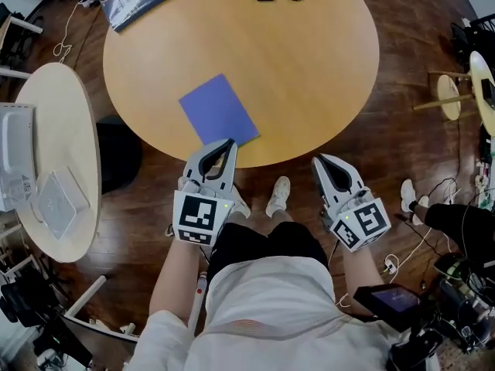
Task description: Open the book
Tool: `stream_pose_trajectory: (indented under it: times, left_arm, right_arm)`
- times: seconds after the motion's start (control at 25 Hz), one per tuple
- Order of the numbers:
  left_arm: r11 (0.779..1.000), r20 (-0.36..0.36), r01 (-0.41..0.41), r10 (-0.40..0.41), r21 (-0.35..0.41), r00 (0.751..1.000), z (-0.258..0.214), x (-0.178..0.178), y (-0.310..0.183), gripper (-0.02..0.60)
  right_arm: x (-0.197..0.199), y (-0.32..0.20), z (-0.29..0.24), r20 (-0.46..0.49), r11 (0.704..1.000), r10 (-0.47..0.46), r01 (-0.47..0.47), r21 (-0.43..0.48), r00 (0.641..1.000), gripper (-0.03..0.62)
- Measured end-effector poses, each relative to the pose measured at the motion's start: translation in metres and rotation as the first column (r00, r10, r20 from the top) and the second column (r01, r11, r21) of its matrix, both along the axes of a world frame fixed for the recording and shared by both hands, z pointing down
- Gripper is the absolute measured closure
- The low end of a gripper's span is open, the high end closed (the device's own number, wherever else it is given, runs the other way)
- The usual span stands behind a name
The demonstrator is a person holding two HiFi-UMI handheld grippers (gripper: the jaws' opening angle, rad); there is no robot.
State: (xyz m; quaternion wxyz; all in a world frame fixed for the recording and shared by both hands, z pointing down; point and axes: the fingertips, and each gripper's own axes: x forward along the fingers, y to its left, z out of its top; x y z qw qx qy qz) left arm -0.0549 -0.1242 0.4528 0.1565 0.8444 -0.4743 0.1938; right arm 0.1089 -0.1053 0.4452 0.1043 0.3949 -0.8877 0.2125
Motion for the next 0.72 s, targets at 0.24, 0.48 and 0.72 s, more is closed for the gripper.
stream_pose_trajectory:
  times: [0.24, 0.48, 0.72]
  left_arm:
    - [0.993, 0.116, -0.047, 0.059, -0.107, 0.991, 0.076, 0.028, -0.011, 0.555]
    - [0.982, 0.226, -0.11, 0.143, -0.153, 0.963, 0.137, 0.039, -0.007, 0.505]
    - [0.98, 0.358, -0.138, 0.181, -0.143, 0.916, 0.161, 0.052, -0.012, 0.499]
  right_arm:
    - [0.013, 0.009, 0.038, -0.01, 0.998, 0.003, -0.004, -0.057, 1.0, 0.591]
    - [0.002, 0.018, 0.068, 0.01, 0.991, -0.005, 0.006, -0.134, 1.0, 0.591]
    - [0.01, 0.026, 0.082, 0.004, 0.987, 0.004, -0.003, -0.159, 1.0, 0.591]
